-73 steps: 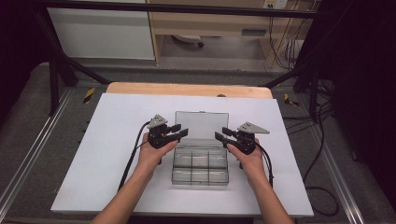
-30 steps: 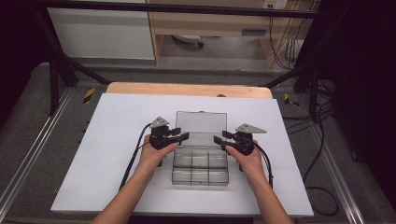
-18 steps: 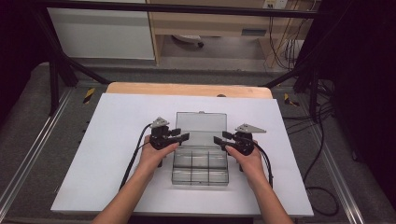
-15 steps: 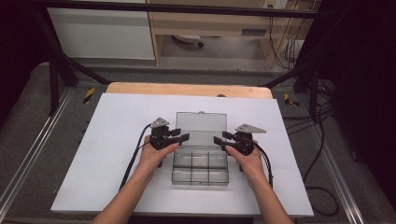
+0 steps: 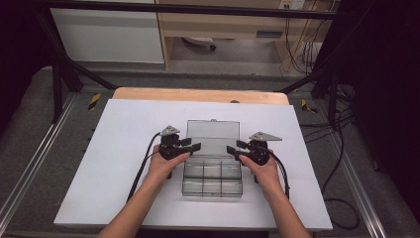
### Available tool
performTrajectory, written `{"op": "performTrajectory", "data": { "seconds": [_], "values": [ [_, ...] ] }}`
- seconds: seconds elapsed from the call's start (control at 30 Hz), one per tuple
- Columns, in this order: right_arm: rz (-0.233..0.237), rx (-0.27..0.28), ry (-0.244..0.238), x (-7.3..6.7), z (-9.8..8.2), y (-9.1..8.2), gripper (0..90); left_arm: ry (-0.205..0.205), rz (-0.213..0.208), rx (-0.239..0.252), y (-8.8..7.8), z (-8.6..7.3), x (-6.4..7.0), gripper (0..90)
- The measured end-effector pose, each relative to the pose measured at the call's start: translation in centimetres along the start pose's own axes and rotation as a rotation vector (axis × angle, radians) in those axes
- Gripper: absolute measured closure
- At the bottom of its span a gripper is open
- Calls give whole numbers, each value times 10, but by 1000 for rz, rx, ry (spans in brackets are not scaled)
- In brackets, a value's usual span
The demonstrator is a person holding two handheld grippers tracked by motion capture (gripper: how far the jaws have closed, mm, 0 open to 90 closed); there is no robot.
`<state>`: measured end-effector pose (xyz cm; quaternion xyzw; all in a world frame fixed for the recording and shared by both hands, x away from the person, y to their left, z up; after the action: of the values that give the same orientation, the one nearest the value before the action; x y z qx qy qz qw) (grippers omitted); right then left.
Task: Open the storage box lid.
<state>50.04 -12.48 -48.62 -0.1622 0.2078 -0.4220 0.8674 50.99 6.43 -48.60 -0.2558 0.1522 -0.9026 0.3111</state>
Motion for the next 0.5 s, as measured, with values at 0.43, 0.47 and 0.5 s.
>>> {"op": "performTrajectory", "data": {
  "seconds": [0.43, 0.47, 0.5],
  "values": [
    [-5, -16, 13, 0, -2, 1, 409, -7, 4, -18, 0, -3, -1, 424],
    [-6, -18, 14, 1, -2, 1, 406, -8, 3, -20, 0, -3, -1, 423],
    [-6, -18, 12, 1, -2, 1, 405, -10, 2, -21, 0, -3, -1, 424]
  ]
}}
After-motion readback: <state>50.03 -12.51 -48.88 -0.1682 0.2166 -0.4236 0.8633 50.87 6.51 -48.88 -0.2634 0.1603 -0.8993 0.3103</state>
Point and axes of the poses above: each handheld gripper's, and its own axes: y roughly forward along the jaws, z roughly out of its top, x roughly to its right, the point moved 9 cm from there along y, roughly forward along the jaws, and after that the axes turned 4 degrees about -z, right-handed, at the moved point
